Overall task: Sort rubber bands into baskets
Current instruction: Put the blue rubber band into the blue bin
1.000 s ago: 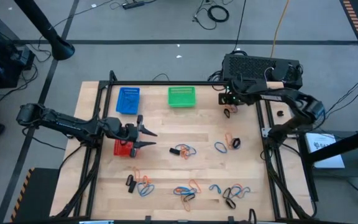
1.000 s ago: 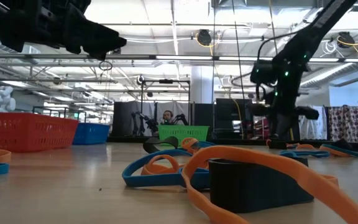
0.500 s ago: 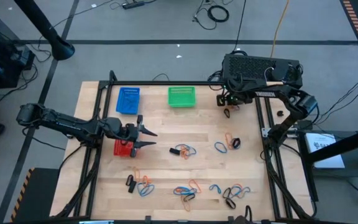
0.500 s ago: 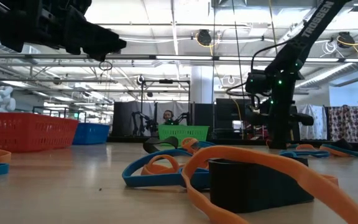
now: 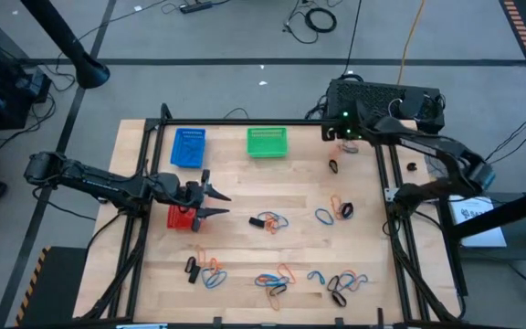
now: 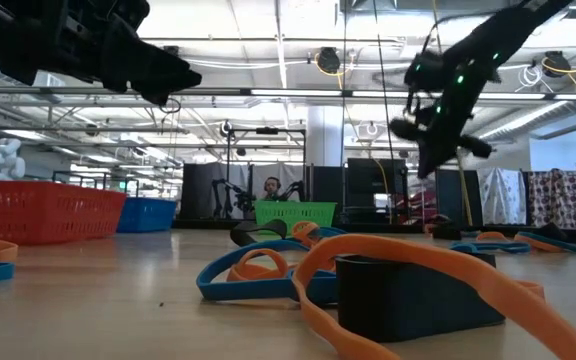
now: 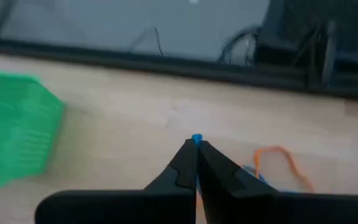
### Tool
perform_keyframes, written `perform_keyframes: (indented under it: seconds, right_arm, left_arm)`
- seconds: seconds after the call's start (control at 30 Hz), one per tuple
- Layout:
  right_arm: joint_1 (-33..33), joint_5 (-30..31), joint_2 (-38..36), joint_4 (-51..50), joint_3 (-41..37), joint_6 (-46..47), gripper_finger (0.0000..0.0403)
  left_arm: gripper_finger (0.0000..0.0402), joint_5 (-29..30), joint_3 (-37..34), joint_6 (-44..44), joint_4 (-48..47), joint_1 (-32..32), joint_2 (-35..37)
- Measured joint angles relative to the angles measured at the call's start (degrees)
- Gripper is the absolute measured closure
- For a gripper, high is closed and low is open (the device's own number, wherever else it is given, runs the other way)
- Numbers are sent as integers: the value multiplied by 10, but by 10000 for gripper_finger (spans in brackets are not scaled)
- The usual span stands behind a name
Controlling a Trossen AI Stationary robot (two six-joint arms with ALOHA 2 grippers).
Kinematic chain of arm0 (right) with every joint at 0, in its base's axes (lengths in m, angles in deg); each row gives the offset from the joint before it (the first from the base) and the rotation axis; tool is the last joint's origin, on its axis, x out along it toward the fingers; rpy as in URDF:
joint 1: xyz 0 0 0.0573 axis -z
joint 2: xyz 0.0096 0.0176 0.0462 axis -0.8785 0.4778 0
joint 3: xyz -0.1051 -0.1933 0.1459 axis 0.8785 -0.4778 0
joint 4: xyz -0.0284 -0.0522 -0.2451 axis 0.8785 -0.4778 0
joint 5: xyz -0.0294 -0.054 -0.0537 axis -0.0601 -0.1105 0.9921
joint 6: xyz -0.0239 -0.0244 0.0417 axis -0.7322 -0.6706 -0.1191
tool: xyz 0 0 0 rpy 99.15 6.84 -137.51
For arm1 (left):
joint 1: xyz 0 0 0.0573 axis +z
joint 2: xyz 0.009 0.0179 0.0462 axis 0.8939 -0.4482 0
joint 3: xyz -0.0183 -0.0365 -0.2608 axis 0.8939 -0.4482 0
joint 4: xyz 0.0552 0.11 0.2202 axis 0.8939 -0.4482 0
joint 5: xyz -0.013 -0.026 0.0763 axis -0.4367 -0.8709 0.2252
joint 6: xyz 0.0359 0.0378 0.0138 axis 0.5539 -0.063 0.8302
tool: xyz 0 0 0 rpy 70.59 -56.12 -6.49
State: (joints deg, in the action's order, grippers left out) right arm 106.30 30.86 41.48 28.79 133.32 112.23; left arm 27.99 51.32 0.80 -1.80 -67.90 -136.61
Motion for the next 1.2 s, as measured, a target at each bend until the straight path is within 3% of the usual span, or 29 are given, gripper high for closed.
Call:
perform_keyframes:
  seconds: [0.1,0.2,0.3,0.4,0.6,0.8,1.0,1.2]
  right_arm:
    - [-14,-6,-37,0,0,-1,402]
    - [-57,-80,-58,20,-7,-1,403]
    - [-138,-163,-65,83,-34,-1,403]
    - [-245,-185,-65,167,-60,0,403]
    - [-473,-134,-31,432,-111,5,403]
    - [-624,1,62,619,-112,-23,402]
    - [-668,48,156,748,-111,-32,402]
    - [-665,40,220,762,-61,-30,402]
  left_arm:
    - [242,0,0,-2,-2,0,0]
    - [242,0,0,-4,3,0,-7]
    - [242,0,0,-16,18,-1,-28]
    - [242,0,0,-35,68,-1,-65]
    - [242,0,0,-62,203,-10,-178]
    - [242,-2,1,-49,391,-38,-284]
    - [242,-25,42,-36,448,-70,-346]
    - [242,-31,107,19,415,-93,-402]
